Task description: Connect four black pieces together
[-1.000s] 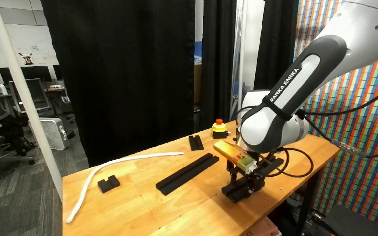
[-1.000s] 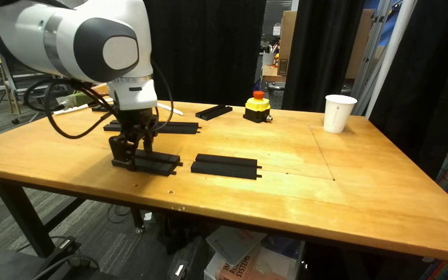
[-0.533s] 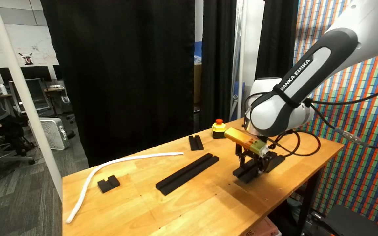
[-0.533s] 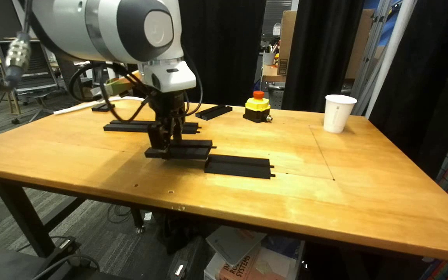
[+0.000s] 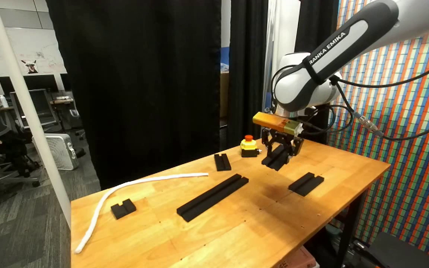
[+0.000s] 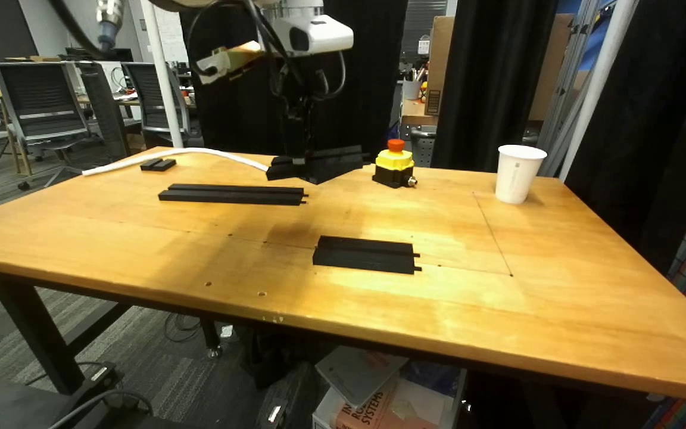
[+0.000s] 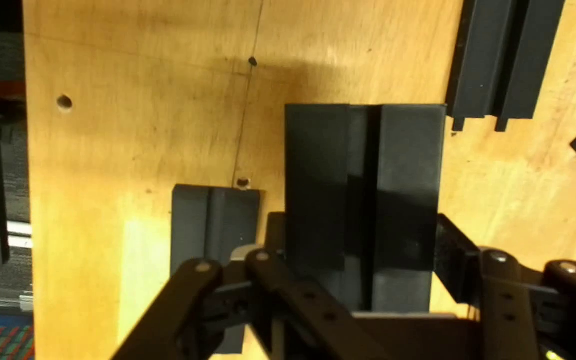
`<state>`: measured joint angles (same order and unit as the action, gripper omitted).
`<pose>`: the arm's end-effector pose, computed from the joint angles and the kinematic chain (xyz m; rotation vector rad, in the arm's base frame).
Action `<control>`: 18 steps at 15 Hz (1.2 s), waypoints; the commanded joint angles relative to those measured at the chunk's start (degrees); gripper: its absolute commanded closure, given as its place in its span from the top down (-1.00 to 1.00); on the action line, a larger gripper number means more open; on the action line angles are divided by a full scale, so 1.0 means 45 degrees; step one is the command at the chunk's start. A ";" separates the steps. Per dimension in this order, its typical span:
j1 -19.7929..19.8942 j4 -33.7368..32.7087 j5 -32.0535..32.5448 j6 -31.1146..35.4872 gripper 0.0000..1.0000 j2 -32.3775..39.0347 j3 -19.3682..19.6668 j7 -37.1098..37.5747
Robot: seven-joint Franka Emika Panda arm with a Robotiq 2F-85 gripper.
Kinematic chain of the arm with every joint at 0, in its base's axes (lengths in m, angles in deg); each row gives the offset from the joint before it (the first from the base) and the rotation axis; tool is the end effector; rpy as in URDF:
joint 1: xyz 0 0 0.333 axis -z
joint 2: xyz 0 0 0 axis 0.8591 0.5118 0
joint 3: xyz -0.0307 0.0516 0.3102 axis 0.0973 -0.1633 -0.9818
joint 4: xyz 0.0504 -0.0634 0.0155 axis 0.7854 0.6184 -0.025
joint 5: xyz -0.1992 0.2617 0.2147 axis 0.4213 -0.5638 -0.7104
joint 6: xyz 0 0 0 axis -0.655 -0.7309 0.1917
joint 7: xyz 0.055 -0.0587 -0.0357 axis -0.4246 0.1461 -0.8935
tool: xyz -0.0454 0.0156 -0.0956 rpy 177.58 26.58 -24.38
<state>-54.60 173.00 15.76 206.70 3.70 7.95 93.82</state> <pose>0.4810 -0.0422 0.3660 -2.4196 1.9225 -0.1710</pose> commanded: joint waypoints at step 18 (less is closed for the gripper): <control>-0.0402 -0.5907 -0.3071 0.0848 -0.09 0.6128 0.0604 -0.3761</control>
<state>-55.36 149.51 4.62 210.04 28.83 9.81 76.53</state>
